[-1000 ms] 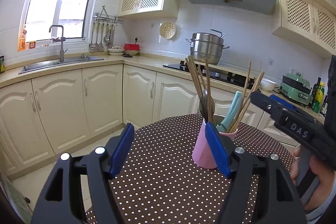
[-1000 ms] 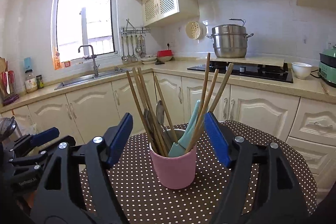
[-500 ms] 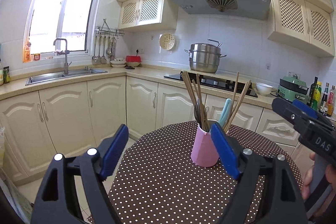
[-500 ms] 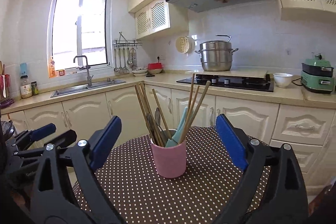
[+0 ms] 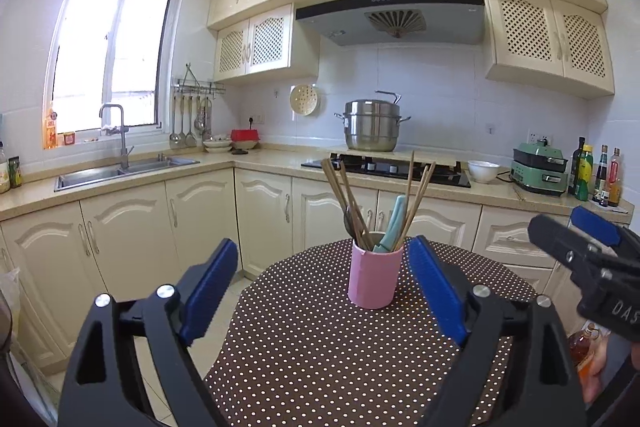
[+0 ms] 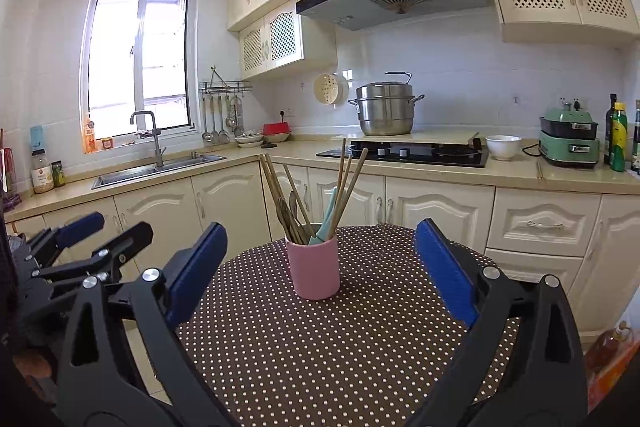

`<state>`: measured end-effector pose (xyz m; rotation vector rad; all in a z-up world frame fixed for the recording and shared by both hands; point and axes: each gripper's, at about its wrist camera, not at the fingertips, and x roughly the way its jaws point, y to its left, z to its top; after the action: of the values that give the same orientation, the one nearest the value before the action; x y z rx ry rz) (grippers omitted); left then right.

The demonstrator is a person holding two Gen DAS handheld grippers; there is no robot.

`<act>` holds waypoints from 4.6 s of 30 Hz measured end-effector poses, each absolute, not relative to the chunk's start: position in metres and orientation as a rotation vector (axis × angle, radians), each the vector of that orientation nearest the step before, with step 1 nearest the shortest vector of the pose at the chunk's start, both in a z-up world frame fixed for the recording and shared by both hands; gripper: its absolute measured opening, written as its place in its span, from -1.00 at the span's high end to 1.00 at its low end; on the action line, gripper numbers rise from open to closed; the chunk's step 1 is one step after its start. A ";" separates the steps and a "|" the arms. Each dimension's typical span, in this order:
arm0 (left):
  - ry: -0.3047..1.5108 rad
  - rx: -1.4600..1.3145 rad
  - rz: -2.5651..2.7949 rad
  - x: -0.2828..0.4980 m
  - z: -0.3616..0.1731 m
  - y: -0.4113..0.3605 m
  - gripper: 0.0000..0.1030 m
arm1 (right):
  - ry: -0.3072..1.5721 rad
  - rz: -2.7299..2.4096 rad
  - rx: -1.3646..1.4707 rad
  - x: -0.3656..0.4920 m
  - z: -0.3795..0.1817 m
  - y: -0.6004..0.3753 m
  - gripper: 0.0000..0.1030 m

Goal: Organize utensils

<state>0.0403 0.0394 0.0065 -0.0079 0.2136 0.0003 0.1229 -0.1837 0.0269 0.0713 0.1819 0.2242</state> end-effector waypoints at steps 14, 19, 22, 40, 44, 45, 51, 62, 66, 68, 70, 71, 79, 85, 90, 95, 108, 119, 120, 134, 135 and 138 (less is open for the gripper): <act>0.141 0.027 -0.030 0.010 0.023 0.021 -0.75 | 0.119 0.216 0.015 0.091 0.040 -0.178 -0.84; 0.144 0.020 -0.027 0.010 0.023 0.023 -0.75 | 0.110 0.207 0.008 0.086 0.038 -0.177 -0.84; 0.139 0.016 -0.025 0.009 0.022 0.024 -0.75 | 0.114 0.206 0.009 0.086 0.037 -0.176 -0.84; 0.124 0.019 -0.014 0.006 0.021 0.030 -0.75 | 0.119 0.206 0.000 0.085 0.034 -0.173 -0.84; 0.124 0.019 -0.015 0.006 0.021 0.031 -0.75 | 0.121 0.208 0.002 0.085 0.033 -0.174 -0.84; 0.124 0.020 -0.014 0.006 0.021 0.030 -0.75 | 0.122 0.208 0.001 0.085 0.033 -0.173 -0.84; 0.122 0.023 -0.009 0.004 0.021 0.031 -0.75 | 0.124 0.209 0.001 0.084 0.032 -0.172 -0.84; 0.121 0.022 -0.007 0.003 0.019 0.032 -0.75 | 0.129 0.213 0.006 0.084 0.029 -0.171 -0.84; 0.122 0.019 -0.003 0.001 0.018 0.034 -0.75 | 0.128 0.214 0.012 0.084 0.028 -0.171 -0.84; 0.119 0.022 0.002 0.001 0.018 0.034 -0.75 | 0.128 0.217 0.011 0.085 0.028 -0.170 -0.84; 0.120 0.023 0.006 0.001 0.018 0.035 -0.75 | 0.132 0.220 0.010 0.085 0.027 -0.169 -0.84; 0.122 0.021 0.006 0.002 0.018 0.036 -0.75 | 0.133 0.221 0.010 0.086 0.027 -0.168 -0.84; 0.120 0.019 0.010 0.001 0.018 0.038 -0.75 | 0.136 0.227 0.007 0.087 0.028 -0.168 -0.84; 0.122 0.018 0.008 0.001 0.018 0.039 -0.75 | 0.138 0.227 0.008 0.087 0.028 -0.168 -0.84; 0.123 0.016 0.008 0.001 0.018 0.039 -0.75 | 0.141 0.229 0.011 0.088 0.028 -0.168 -0.84; 0.129 0.013 0.005 0.003 0.018 0.037 -0.75 | 0.142 0.227 0.012 0.088 0.028 -0.169 -0.84; 0.128 0.021 0.009 0.003 0.018 0.030 -0.75 | 0.146 0.226 0.021 0.087 0.025 -0.172 -0.84; 0.128 0.021 0.008 0.003 0.017 0.030 -0.75 | 0.150 0.228 0.027 0.087 0.025 -0.174 -0.84; 0.127 0.021 0.008 0.003 0.017 0.030 -0.75 | 0.150 0.227 0.027 0.086 0.024 -0.174 -0.84; 0.130 0.024 0.008 0.003 0.017 0.027 -0.75 | 0.152 0.225 0.029 0.086 0.024 -0.174 -0.84; 0.130 0.023 0.008 0.003 0.017 0.027 -0.75 | 0.153 0.226 0.029 0.086 0.024 -0.174 -0.84; 0.129 0.025 0.009 0.002 0.017 0.027 -0.75 | 0.153 0.226 0.030 0.086 0.024 -0.174 -0.84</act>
<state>0.0023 0.0266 0.0171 0.0245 0.1291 0.0093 0.0861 -0.1744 0.0236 0.0299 0.1530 0.2257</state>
